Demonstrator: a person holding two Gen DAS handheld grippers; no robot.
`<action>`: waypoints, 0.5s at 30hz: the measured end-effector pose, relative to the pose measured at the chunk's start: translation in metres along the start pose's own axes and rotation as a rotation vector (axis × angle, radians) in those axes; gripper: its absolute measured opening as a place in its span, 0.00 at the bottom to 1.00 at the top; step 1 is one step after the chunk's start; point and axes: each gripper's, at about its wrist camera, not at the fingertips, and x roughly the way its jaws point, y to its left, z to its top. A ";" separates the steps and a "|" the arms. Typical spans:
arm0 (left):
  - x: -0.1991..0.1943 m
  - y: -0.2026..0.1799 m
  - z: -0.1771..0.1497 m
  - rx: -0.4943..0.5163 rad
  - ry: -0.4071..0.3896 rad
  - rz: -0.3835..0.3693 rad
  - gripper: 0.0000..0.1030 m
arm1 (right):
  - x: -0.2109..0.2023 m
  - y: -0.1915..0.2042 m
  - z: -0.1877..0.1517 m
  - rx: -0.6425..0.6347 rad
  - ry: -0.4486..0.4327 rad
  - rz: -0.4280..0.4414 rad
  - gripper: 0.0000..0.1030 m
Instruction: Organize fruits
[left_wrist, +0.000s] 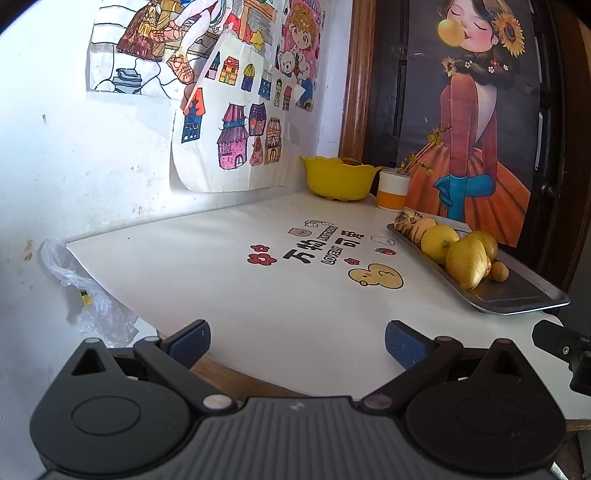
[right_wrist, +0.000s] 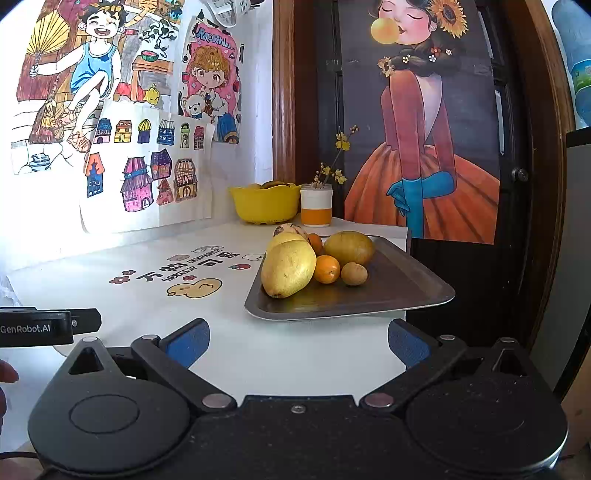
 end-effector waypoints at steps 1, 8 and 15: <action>0.000 0.000 0.000 0.000 0.000 0.000 1.00 | 0.000 0.000 0.000 -0.001 0.000 0.000 1.00; 0.000 0.000 0.000 0.002 0.004 -0.003 1.00 | 0.000 0.002 -0.001 -0.008 0.010 0.009 0.99; 0.000 -0.002 -0.002 0.017 0.015 -0.010 1.00 | 0.001 0.004 -0.001 -0.014 0.021 0.014 0.99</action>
